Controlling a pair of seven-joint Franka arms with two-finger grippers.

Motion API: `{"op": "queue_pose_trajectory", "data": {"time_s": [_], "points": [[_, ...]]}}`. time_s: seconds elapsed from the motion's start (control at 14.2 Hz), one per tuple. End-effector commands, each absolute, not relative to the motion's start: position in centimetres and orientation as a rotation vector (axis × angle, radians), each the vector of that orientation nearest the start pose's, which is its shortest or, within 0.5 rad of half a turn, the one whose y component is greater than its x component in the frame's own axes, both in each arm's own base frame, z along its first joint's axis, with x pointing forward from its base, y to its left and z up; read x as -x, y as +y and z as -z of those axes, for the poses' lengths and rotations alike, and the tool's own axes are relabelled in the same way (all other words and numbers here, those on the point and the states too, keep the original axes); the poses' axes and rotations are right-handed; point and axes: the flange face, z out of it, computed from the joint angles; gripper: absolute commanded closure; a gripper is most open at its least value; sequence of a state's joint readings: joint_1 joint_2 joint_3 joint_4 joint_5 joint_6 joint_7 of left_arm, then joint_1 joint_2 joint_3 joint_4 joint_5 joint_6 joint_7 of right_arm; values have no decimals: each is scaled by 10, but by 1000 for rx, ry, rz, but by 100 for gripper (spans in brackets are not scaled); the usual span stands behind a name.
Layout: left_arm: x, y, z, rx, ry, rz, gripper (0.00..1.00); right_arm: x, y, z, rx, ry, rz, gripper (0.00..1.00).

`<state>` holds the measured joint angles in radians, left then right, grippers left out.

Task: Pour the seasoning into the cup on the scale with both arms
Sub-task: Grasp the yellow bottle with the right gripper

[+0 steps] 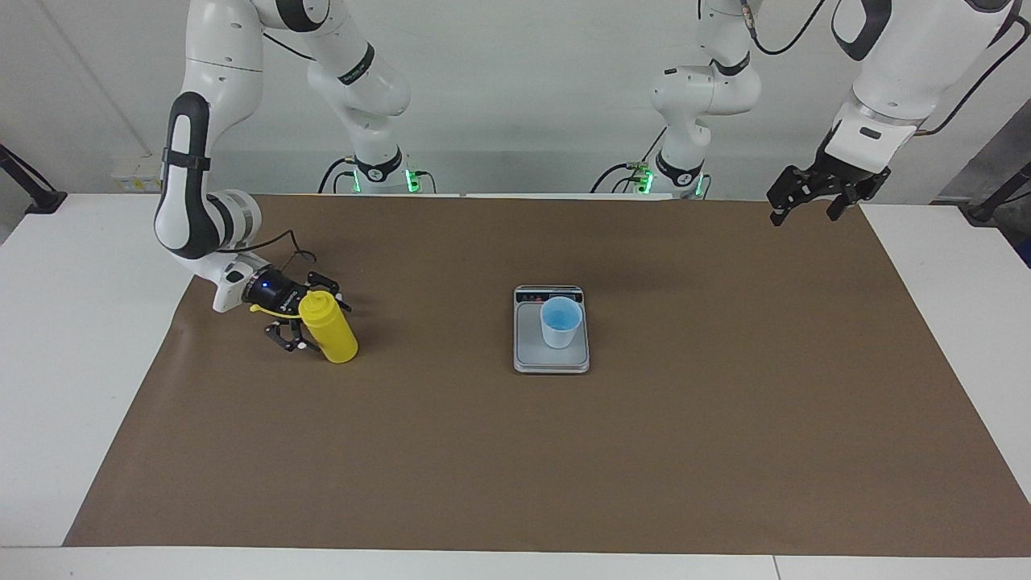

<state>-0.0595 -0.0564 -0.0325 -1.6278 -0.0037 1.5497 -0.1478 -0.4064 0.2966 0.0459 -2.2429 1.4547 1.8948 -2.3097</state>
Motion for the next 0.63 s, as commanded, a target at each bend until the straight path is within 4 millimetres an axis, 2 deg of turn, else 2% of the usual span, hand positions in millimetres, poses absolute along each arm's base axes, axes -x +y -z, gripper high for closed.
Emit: {"op": "queue_pose_trajectory", "data": {"time_s": [0.0, 0.07, 0.21, 0.42, 0.56], "points": [[-525, -49, -627, 3144, -10, -56, 0, -513, -111, -239, 1878, -924, 1232, 37], [-525, -50, -627, 3146, 48, -59, 0, -513, -110, -240, 1877, -926, 1232, 45], [-525, -46, -627, 3145, 137, -61, 0, -514, -109, -240, 1873, -928, 1233, 51], [-525, -47, -627, 3144, 152, -61, 0, -518, -105, -244, 1861, -936, 1236, 53], [-525, -51, -625, 3144, 140, -68, 0, -523, -87, -249, 1839, -970, 1220, 53]]}}
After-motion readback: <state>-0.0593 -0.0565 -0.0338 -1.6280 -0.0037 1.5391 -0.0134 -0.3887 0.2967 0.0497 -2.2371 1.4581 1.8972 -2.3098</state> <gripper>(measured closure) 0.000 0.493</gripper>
